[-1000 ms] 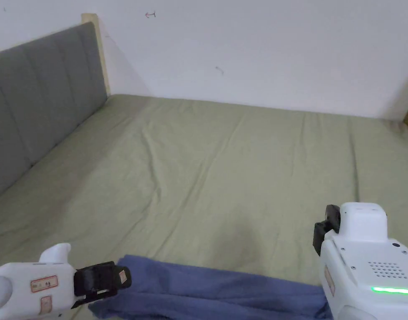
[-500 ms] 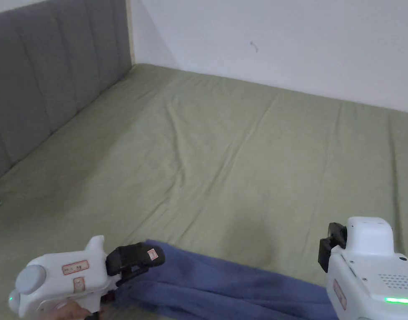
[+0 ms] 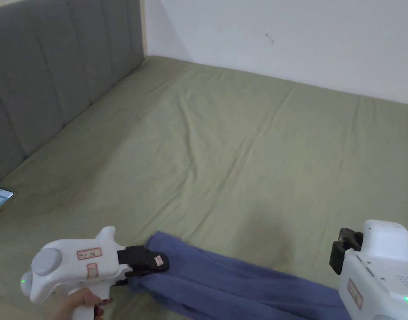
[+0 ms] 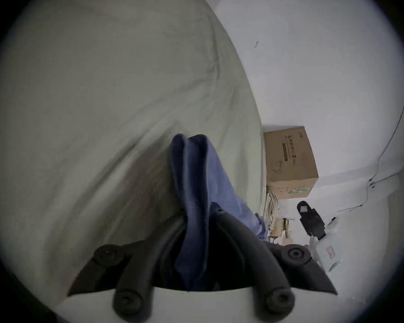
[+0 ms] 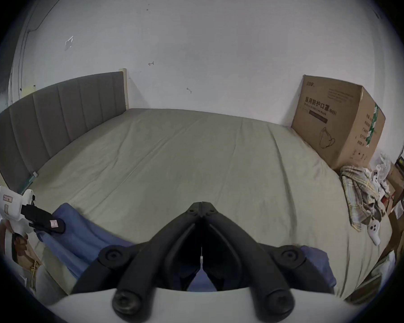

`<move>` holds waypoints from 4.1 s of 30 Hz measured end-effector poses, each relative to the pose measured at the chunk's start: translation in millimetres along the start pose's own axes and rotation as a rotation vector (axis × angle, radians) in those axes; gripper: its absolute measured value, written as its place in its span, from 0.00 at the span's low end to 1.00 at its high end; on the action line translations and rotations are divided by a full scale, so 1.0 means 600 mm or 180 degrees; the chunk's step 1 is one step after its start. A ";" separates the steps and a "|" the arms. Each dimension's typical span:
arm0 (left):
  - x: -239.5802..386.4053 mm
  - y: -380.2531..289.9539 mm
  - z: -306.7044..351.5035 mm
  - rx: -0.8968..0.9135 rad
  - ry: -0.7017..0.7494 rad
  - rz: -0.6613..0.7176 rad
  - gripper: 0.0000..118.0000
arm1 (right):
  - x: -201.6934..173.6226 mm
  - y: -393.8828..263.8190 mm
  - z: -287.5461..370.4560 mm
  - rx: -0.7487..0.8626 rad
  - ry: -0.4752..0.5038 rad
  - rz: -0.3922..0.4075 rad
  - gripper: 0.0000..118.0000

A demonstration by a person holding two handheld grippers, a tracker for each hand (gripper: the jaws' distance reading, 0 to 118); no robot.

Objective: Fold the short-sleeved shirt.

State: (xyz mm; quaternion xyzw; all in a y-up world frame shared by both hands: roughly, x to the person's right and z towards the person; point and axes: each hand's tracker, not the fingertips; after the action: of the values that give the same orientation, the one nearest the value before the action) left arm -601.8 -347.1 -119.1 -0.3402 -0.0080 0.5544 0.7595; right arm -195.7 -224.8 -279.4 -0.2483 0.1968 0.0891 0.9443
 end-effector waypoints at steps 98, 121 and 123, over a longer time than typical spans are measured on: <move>0.117 -0.107 -0.020 -0.0258 0.0345 -0.0720 0.99 | 0.150 -0.033 0.100 0.0158 -0.0438 -0.0426 0.01; 0.021 -0.071 -0.147 -0.0908 -0.0629 0.0144 0.12 | 0.101 -0.031 0.073 -0.0056 -0.0389 -0.0243 0.01; 0.028 -0.058 -0.132 -0.0921 -0.0425 -0.0114 0.12 | 0.104 -0.031 0.074 -0.0050 -0.0420 -0.0230 0.01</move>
State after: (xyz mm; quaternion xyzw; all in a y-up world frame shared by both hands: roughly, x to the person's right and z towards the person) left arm -535.5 -378.2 -167.8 -0.4082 -0.1442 0.5552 0.7102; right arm -119.5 -213.6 -261.8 -0.2562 0.1243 0.0727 0.9558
